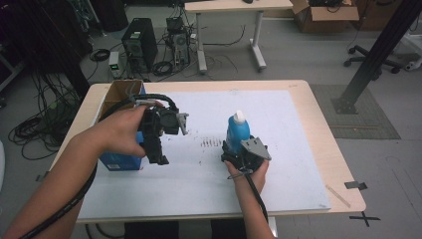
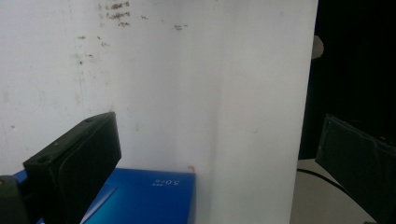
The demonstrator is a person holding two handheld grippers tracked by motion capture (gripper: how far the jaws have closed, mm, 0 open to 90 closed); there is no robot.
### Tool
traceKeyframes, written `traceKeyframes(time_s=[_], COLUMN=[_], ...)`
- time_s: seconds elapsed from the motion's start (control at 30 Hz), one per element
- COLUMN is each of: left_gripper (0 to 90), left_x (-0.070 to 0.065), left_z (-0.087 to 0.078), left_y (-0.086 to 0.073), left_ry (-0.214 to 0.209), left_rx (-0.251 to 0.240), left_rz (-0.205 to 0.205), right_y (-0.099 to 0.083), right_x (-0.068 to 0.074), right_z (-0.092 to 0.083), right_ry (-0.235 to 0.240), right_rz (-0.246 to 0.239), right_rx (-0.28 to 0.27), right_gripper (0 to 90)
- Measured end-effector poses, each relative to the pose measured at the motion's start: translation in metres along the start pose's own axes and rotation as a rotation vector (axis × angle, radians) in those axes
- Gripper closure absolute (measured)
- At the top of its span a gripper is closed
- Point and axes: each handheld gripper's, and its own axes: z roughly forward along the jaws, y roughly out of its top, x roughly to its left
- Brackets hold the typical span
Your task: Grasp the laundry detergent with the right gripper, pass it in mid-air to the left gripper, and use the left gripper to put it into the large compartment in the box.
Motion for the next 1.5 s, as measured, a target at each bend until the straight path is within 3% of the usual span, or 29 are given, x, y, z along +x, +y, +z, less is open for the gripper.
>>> traceKeyframes(time_s=[1.13, 1.5], left_gripper=[0.2, 0.2], left_x=[-0.0023, -0.0019], left_z=[0.0015, 0.0027], left_y=[0.0004, 0.0009], left_ry=[0.0, -0.002], left_rx=[0.01, 0.007], left_rz=[0.002, -0.001], right_y=[-0.0066, -0.0096], right_x=[0.0024, 0.0039], right_z=[0.0069, 0.0074], right_ry=[0.003, 0.002], right_rz=[-0.008, -0.025], right_rx=[0.001, -0.004], right_gripper=[26.5, 41.1])
